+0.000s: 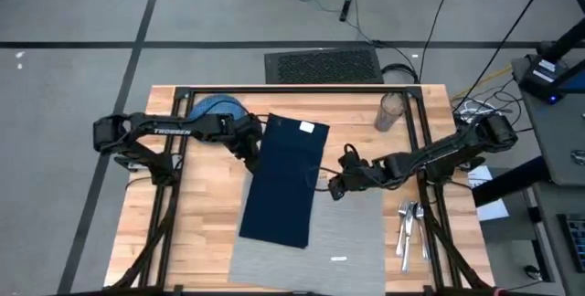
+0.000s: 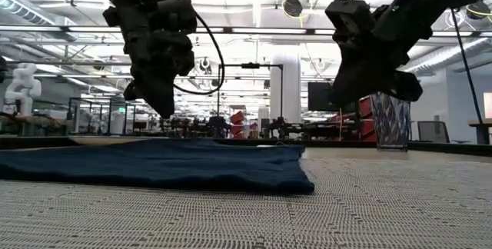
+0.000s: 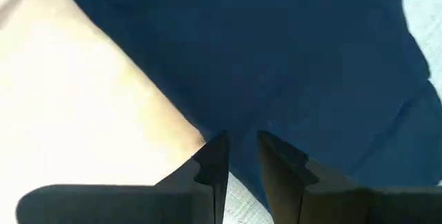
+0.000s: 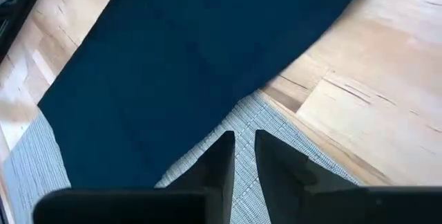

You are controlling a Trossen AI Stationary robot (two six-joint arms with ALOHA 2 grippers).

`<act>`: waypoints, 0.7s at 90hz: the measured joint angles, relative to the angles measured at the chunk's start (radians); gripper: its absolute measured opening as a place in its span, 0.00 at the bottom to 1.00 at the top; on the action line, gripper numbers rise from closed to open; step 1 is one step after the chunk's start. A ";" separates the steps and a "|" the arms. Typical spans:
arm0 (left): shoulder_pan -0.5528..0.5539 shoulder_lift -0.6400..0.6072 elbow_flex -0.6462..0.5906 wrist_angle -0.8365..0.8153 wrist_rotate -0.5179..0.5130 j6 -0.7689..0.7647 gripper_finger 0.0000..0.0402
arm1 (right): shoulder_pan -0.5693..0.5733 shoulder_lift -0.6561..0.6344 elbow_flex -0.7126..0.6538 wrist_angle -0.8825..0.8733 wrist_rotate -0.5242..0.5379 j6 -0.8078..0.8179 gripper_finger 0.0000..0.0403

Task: Set table place
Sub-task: Fold the dark blue napkin

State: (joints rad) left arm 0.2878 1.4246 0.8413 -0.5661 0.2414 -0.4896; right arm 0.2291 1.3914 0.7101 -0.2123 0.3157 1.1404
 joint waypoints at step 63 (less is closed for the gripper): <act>0.219 0.062 0.004 0.323 -0.135 -0.053 0.15 | -0.160 0.000 0.000 0.015 -0.045 -0.034 0.11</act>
State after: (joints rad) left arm 0.5067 1.4865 0.8451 -0.2428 0.1060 -0.5422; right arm 0.0687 1.3914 0.7101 -0.1975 0.2711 1.1061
